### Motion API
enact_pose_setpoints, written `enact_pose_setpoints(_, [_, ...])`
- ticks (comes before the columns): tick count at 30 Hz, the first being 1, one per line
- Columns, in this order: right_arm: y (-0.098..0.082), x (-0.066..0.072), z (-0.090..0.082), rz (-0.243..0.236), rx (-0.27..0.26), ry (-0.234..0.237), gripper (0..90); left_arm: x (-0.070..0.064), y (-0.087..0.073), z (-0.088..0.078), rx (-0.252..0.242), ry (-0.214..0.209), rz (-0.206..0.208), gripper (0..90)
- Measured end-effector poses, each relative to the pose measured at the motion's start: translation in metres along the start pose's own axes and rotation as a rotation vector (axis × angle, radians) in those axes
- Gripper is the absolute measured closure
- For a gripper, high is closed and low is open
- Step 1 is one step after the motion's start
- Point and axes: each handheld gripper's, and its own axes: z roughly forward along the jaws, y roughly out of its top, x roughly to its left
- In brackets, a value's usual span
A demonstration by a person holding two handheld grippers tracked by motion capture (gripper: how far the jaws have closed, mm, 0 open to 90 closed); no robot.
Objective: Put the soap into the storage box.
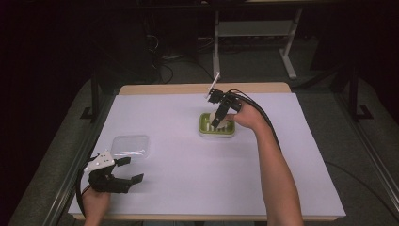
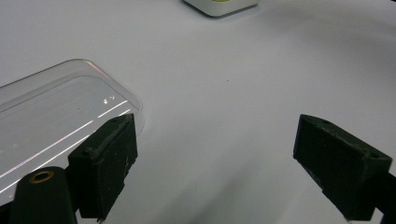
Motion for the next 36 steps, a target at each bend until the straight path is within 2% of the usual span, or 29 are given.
enact_pose_setpoints(12, [0.001, -0.002, 0.002, 0.014, -0.004, 0.007, 22.3, 0.000, 0.000, 0.000, -0.001, -0.001, 0.006, 13.0])
enact_pose_setpoints(36, [0.003, -0.004, 0.014, 0.022, 0.023, 0.012, 22.3, 0.000, 0.000, 0.000, -0.003, -0.002, 0.000, 13.0])
